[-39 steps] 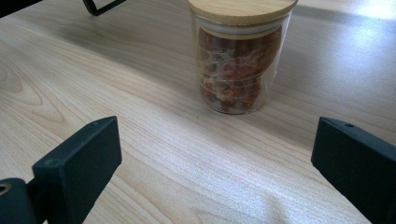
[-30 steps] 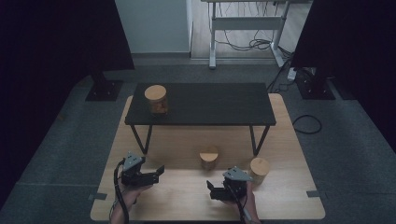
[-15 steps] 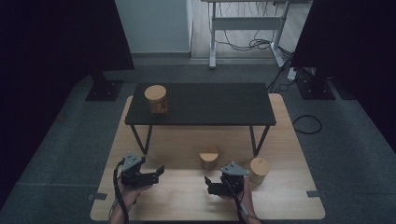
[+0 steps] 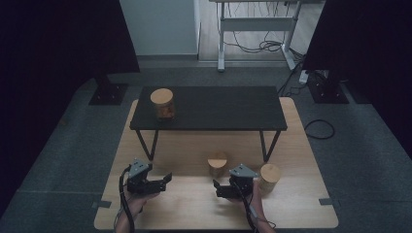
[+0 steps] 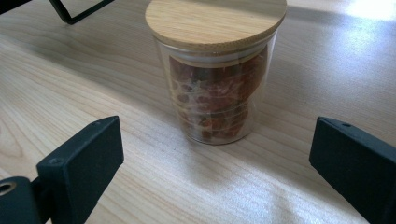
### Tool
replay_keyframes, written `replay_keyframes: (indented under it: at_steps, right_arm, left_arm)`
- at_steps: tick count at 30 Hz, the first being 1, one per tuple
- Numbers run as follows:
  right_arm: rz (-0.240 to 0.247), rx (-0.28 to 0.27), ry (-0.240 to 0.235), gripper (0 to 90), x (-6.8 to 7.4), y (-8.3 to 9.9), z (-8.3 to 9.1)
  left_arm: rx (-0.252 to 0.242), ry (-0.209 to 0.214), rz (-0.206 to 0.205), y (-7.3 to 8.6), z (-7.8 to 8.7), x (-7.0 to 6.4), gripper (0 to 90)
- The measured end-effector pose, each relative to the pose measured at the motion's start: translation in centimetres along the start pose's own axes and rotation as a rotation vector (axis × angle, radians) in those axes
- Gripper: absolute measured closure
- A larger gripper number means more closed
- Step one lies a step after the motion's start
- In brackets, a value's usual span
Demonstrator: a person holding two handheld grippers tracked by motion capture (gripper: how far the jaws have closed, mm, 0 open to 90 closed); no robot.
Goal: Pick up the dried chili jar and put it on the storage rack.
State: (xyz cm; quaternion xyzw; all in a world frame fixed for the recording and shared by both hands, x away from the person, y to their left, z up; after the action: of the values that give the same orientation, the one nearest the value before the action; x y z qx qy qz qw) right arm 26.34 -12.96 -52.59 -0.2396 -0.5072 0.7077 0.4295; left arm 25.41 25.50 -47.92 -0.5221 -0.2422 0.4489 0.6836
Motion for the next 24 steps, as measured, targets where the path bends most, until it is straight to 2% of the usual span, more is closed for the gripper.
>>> replay_keyframes:
  at_steps: [24]
  right_arm:
    - [0.016, 0.018, -0.004, 3.1, -0.7, -0.5, -1.9]
  left_arm:
    - [0.001, 0.001, -0.002, 0.0, 0.0, 0.0, 8.5]
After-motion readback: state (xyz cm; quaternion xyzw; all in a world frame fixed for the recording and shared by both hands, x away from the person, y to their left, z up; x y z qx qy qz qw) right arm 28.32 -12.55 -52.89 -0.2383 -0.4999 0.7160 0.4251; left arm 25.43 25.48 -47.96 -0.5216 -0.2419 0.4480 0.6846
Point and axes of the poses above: each handheld gripper's, and its own axes: z roughly backward along the jaws, y roughly out of its underside, x roughly to its left, the point moved 9 cm from there along -z, roughly forward along the jaws, and after that the axes turned 10 degrees about -x, right-handed, at the moved point
